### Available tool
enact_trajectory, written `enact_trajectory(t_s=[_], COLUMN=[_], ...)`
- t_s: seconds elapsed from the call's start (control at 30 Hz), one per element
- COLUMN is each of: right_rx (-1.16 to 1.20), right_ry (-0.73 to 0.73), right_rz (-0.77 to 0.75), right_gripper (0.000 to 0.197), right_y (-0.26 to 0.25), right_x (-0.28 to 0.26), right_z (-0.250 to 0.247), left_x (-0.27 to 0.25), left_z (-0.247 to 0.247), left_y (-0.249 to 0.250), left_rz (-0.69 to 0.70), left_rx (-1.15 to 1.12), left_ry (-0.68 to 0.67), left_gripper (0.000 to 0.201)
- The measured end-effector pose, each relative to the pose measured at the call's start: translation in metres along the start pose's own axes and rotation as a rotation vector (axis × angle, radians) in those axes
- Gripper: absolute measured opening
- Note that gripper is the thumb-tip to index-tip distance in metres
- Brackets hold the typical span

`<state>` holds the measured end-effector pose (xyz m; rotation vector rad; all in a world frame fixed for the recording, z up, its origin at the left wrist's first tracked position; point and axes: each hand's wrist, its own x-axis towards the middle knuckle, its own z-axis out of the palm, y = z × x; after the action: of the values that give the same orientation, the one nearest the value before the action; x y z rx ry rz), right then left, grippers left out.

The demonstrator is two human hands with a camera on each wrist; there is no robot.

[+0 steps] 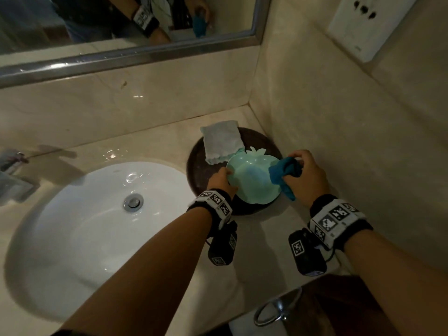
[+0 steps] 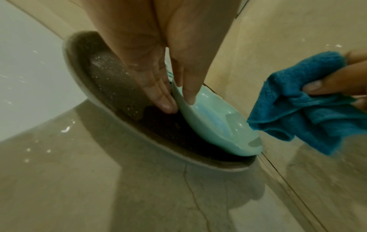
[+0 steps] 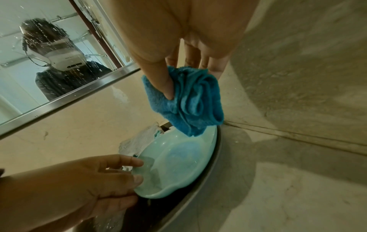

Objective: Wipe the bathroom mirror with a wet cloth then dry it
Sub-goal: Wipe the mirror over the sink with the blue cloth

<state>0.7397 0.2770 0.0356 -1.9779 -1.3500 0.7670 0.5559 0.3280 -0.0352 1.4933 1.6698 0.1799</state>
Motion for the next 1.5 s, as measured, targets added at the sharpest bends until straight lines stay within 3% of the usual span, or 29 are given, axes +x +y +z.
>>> enact_trajectory(t_s=[0.3,0.63,0.87,1.0,1.17,1.3,1.4,1.5], right_rx=[-0.045,-0.249,-0.312,-0.369,-0.578,-0.669,-0.502,-0.22], right_ry=[-0.024,-0.124,-0.189,-0.294,-0.404,-0.464,-0.4,-0.161], right_rz=[-0.1,-0.502,-0.553,-0.537,-0.6,-0.568,-0.543,-0.434], right_gripper=[0.042,0.038,0.044,0.06,0.04,0.043,0.038,0.04], right_y=[0.003,-0.048,-0.065,-0.073,-0.087,-0.086,-0.086,-0.088], right_x=[0.003,0.003,-0.001,-0.007,-0.022,-0.026,-0.026,-0.02], right_z=[-0.001,0.022,0.036,0.04,0.042,0.046,0.044,0.032], left_x=[-0.007,-0.044,-0.069,-0.079,-0.088,-0.092,-0.091,-0.085], left_z=[-0.007,-0.036,-0.065,-0.074,-0.077,-0.08,-0.08,-0.079], left_y=[-0.007,-0.016,-0.016,-0.016,-0.015,-0.015,-0.015,-0.017], left_rz=[-0.046,0.023,0.03,0.034,0.057,0.073,0.069,0.049], left_rx=[-0.22,-0.412,-0.455,-0.473,-0.5,-0.483,-0.484,-0.503], left_ry=[0.037,0.109,0.152,0.167,0.145,0.153,0.161,0.165], left_gripper=[0.045,0.043,0.043,0.044,0.043,0.046,0.047,0.046])
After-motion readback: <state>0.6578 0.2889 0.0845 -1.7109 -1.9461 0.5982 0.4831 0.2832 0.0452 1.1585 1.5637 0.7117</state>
